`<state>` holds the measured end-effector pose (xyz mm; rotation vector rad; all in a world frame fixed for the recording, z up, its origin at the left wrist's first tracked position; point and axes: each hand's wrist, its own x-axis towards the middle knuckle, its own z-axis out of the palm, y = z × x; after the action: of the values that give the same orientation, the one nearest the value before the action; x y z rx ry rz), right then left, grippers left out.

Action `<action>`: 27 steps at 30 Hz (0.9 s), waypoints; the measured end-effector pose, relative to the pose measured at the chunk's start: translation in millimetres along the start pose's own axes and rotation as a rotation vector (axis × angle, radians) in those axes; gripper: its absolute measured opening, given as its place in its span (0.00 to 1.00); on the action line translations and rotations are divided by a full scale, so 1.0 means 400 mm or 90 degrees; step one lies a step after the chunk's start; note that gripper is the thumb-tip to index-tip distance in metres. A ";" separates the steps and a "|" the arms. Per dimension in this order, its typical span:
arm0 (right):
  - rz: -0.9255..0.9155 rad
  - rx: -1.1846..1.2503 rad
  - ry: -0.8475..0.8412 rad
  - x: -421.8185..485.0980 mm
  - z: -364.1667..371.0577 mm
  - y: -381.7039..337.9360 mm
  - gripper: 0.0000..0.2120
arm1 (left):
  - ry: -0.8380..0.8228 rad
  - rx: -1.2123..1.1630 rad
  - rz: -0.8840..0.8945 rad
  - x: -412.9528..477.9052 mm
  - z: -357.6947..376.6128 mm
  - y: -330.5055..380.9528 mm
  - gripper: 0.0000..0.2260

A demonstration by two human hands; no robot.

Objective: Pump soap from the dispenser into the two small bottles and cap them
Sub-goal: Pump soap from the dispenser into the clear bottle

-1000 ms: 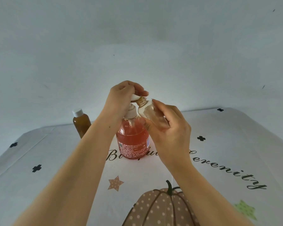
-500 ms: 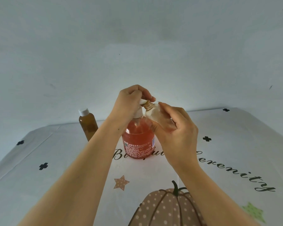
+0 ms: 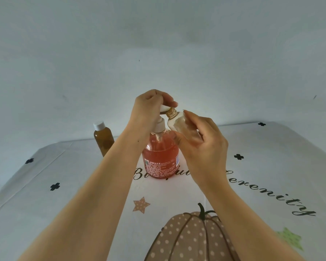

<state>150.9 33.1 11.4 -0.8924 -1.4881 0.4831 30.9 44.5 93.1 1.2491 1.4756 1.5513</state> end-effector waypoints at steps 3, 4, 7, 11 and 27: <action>-0.013 -0.002 0.003 0.001 0.001 0.003 0.24 | 0.016 -0.023 -0.005 -0.001 0.005 -0.003 0.13; -0.016 -0.004 0.004 0.001 0.001 0.003 0.24 | 0.021 -0.027 -0.007 -0.002 0.006 -0.002 0.13; -0.017 0.001 0.003 0.000 0.002 0.004 0.24 | 0.024 -0.024 -0.008 -0.004 0.007 -0.001 0.12; -0.018 0.002 0.003 -0.002 0.000 0.009 0.24 | 0.020 0.014 -0.003 -0.004 0.008 0.000 0.12; 0.016 -0.004 -0.008 -0.004 0.002 0.010 0.25 | -0.004 0.098 0.025 -0.002 0.007 -0.012 0.13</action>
<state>151.0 34.4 7.3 -0.9148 -1.4924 0.5044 33.1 45.5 88.1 1.3780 1.6001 1.4801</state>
